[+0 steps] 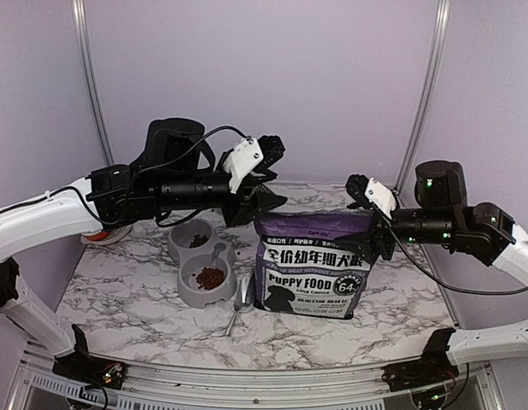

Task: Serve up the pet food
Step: Press the seal on the pet food bag, then place the pet food bag at the center of the board.

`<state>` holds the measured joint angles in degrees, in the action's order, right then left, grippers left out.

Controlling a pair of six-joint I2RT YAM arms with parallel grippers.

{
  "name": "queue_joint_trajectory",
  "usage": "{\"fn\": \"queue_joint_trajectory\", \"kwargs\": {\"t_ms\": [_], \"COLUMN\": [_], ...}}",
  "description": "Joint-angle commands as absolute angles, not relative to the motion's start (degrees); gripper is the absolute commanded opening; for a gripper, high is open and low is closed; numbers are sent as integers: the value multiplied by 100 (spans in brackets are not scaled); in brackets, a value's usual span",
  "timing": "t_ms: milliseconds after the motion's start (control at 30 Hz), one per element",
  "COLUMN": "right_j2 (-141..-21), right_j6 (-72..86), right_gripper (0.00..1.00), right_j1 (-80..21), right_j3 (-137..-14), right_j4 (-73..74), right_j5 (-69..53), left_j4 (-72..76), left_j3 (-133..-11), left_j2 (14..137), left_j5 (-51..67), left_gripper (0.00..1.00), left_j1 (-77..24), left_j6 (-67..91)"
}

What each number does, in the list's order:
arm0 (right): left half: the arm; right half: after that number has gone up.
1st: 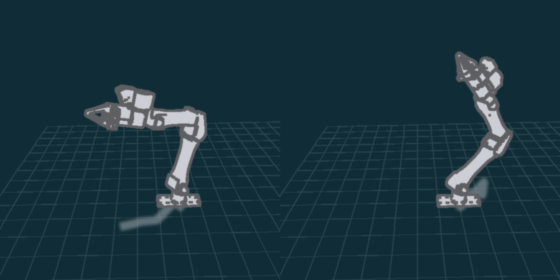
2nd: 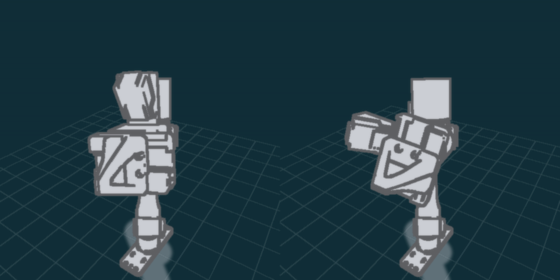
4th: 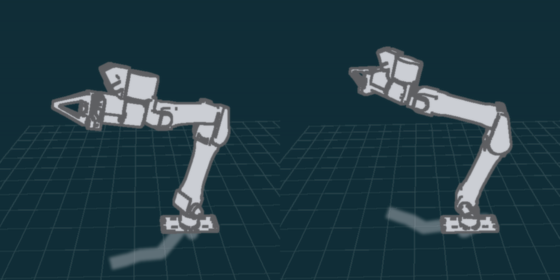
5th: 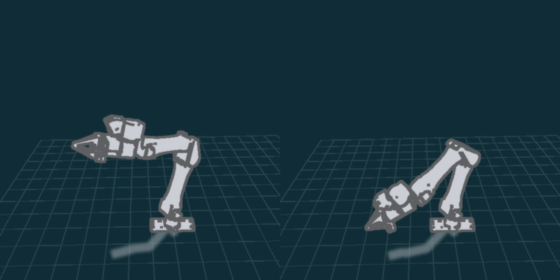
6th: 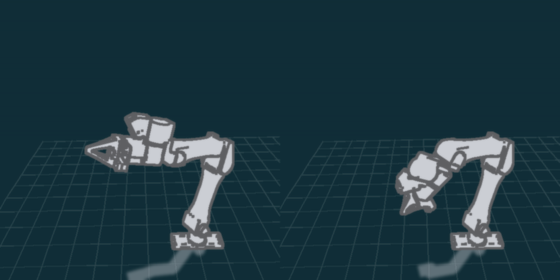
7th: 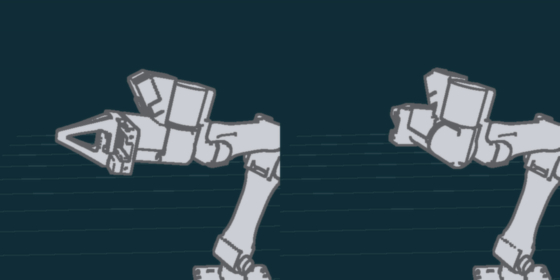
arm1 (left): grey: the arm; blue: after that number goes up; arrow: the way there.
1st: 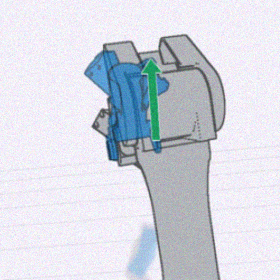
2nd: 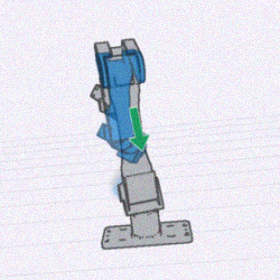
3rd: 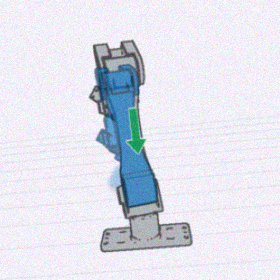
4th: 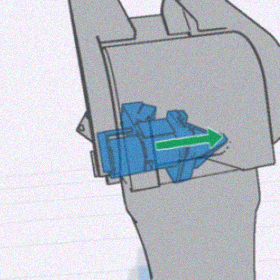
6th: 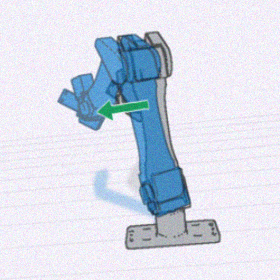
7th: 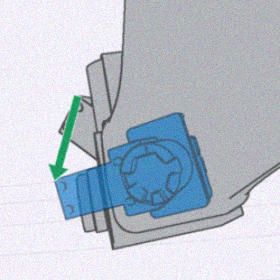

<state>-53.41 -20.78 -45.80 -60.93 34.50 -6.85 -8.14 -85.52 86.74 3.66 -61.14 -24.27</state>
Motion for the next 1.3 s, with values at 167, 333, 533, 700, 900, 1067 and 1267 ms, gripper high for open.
{"fn": "queue_joint_trajectory", "kwargs": {"t_ms": [167, 333, 533, 700, 900, 1067, 1267], "right_j2": [-4922, -4945, -4891, -4939, -4879, -4874, -4806], "right_j6": [-1847, -1918, -1960, -1980, -1960, -2029, -1654], "right_gripper": [100, 100, 100, 100, 100, 100, 100], "right_j1": [-4458, -4459, -4457, -4456, -4456, -4456, -4299], "right_j3": [-6343, -6459, -6551, -6578, -6552, -6801, -6963], "right_j4": [2782, 2554, 2311, 2371, 2434, 2906, 3784], "right_j5": [50, -707, -1603, -1604, -1574, -660, 135], "left_j4": [-418, -295, 34, 65, -11, -11, 92], "left_j3": [-7599, -7191, -7053, -7249, -7497, -7644, -7329], "left_j2": [7792, 7638, 7906, 8277, 8671, 8839, 8510], "left_j5": [121, 512, 720, 1285, 1447, 1463, 1098], "left_gripper": [53, 54, 61, 61, 56, 45, 58], "left_j1": [-6029, -6029, -6017, -5922, -5827, -5795, -5797], "left_j6": [-2012, -1688, -1567, -1849, -2206, -2326, -2114]}}
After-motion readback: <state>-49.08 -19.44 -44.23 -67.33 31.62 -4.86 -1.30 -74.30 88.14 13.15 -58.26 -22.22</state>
